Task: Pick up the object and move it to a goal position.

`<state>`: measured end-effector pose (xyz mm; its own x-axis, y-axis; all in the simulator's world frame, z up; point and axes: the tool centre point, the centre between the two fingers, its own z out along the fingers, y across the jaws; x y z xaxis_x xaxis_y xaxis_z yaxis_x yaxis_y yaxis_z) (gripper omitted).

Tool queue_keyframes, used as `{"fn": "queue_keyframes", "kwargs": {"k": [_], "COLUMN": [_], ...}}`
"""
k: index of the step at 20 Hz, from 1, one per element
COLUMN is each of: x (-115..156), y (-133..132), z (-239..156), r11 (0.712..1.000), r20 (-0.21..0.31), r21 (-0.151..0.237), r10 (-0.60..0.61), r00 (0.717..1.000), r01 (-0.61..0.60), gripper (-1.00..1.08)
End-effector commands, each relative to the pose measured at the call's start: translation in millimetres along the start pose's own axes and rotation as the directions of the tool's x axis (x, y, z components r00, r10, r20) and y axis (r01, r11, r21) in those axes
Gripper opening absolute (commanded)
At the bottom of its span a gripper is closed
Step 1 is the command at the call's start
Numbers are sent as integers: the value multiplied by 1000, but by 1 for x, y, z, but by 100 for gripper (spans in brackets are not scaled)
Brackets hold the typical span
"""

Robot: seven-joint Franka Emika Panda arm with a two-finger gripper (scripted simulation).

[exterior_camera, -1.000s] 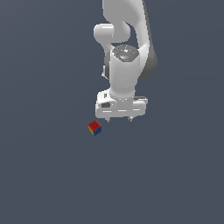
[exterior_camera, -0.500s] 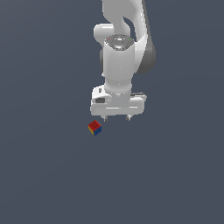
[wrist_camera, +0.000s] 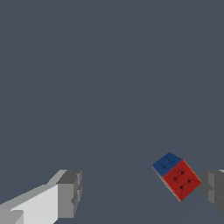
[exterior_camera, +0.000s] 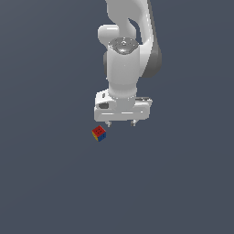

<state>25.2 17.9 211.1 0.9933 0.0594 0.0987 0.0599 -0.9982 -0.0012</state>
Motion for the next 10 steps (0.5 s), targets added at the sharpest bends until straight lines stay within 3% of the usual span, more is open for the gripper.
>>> {"fn": "queue_keyframes", "kwargs": {"k": [1,10], "x": [-1,-12], "y": [3,26], "z": [3,26], "r11": [1000,992], "r20": [3,21], "r21": [-1,-4], "r10": [-15,-125], "r00": [1000,992], "r01": [15,125], "gripper": [100,100]}}
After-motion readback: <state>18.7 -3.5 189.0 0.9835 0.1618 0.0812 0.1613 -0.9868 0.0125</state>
